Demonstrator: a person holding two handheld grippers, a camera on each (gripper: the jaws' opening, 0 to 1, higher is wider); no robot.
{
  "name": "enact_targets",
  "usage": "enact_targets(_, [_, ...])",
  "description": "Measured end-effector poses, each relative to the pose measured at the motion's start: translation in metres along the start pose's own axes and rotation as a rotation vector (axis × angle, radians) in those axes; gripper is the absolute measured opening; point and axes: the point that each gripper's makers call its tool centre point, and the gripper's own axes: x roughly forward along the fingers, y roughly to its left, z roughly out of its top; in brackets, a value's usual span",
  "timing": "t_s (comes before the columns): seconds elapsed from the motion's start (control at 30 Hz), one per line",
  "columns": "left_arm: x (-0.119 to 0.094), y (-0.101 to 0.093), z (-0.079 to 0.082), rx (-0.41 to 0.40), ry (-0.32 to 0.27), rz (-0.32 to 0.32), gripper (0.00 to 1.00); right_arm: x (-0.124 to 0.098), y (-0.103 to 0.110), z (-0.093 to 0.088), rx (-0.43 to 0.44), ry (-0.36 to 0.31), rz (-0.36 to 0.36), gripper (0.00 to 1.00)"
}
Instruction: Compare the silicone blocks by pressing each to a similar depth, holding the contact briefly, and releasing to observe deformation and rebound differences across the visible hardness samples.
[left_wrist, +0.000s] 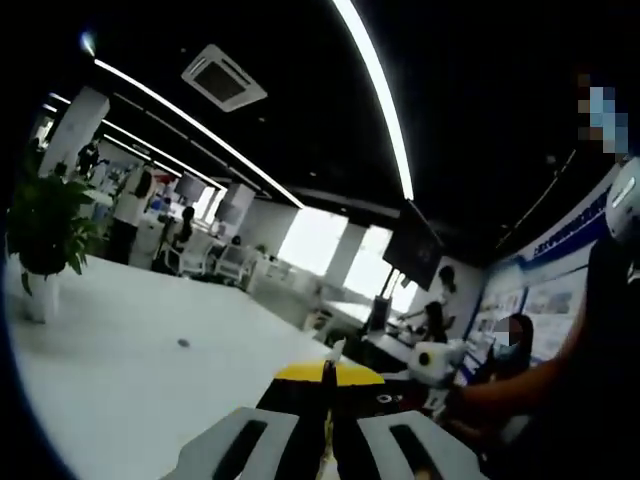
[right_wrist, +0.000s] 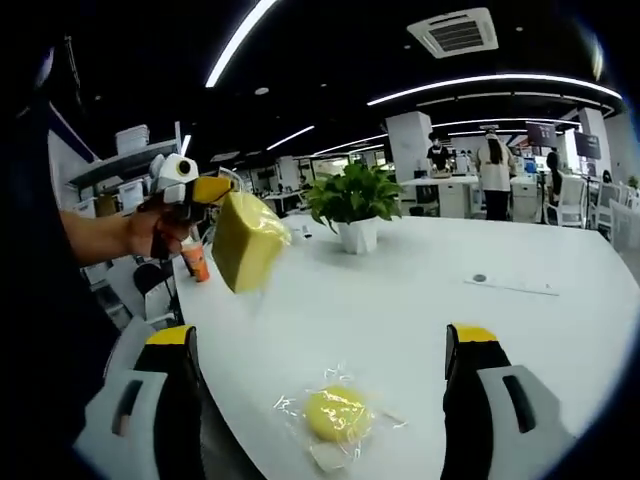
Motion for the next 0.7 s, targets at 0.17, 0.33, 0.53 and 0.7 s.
enact_targets(0.17, [0.002, -0.005, 0.002, -0.009, -0.007, -0.017, 0.0, 0.011, 0.012, 0.008, -0.015, -0.011, 0.062, 0.96])
enact_targets(0.33, [0.004, -0.008, 0.005, -0.02, -0.021, -0.024, 0.0, 0.019, 0.018, 0.014, -0.017, -0.02, 0.1, 0.96])
enact_targets(0.53, [0.005, -0.016, 0.013, -0.035, -0.052, -0.041, 0.0, 0.024, 0.024, 0.023, -0.012, -0.046, 0.138, 0.91])
enact_targets(0.7, [0.007, -0.021, 0.014, -0.042, -0.057, -0.058, 0.0, 0.029, 0.033, 0.038, 0.03, -0.094, 0.182, 0.87])
